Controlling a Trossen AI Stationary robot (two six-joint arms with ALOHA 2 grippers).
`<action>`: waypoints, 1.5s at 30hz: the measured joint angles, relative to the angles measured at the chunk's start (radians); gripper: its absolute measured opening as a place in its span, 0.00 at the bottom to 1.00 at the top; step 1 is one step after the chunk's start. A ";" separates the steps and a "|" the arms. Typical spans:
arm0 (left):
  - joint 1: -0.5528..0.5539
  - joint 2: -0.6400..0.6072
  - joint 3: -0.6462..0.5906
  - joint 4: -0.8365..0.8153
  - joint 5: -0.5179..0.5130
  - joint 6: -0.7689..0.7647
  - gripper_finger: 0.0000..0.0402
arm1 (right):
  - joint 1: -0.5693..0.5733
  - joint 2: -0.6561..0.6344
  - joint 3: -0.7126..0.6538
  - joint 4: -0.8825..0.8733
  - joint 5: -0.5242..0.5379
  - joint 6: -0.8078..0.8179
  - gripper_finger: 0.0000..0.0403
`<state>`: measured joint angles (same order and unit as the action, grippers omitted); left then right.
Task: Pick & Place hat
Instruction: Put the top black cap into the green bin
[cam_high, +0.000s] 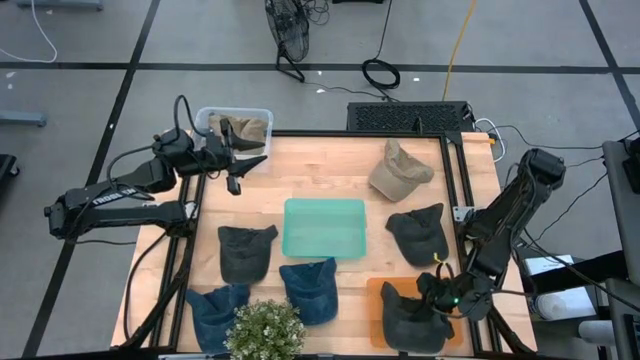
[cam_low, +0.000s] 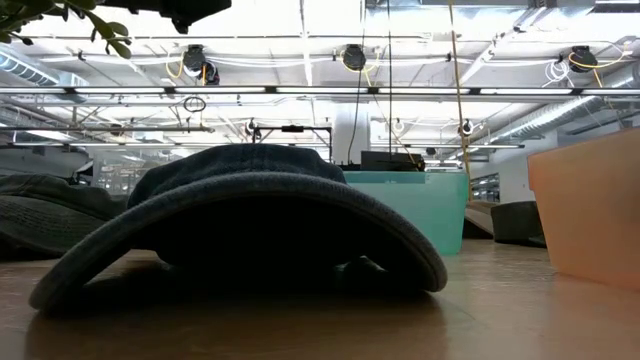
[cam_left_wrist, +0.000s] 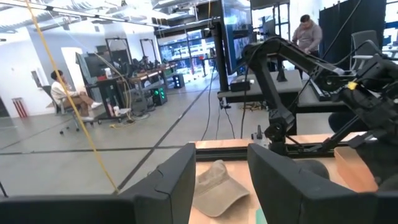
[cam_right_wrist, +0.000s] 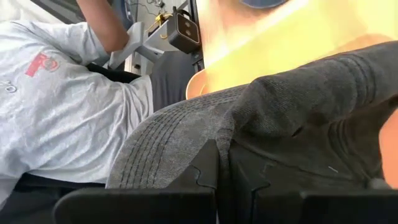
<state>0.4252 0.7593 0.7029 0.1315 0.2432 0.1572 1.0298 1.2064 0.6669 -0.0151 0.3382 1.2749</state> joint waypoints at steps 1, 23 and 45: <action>0.000 0.000 0.000 -0.004 0.000 -0.003 0.40 | 0.000 -0.008 -0.002 -0.002 0.000 -0.004 0.01; 0.000 0.000 0.000 -0.026 0.001 -0.028 0.40 | -0.533 -0.155 -0.004 0.096 -0.059 -0.787 0.00; 0.000 0.000 0.000 -0.045 0.001 -0.021 0.40 | -1.103 0.345 0.144 0.401 -0.710 -1.019 0.01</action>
<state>0.4252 0.7593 0.7025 0.0865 0.2443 0.1360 -0.0733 1.5514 0.8108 0.3857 -0.3717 0.2563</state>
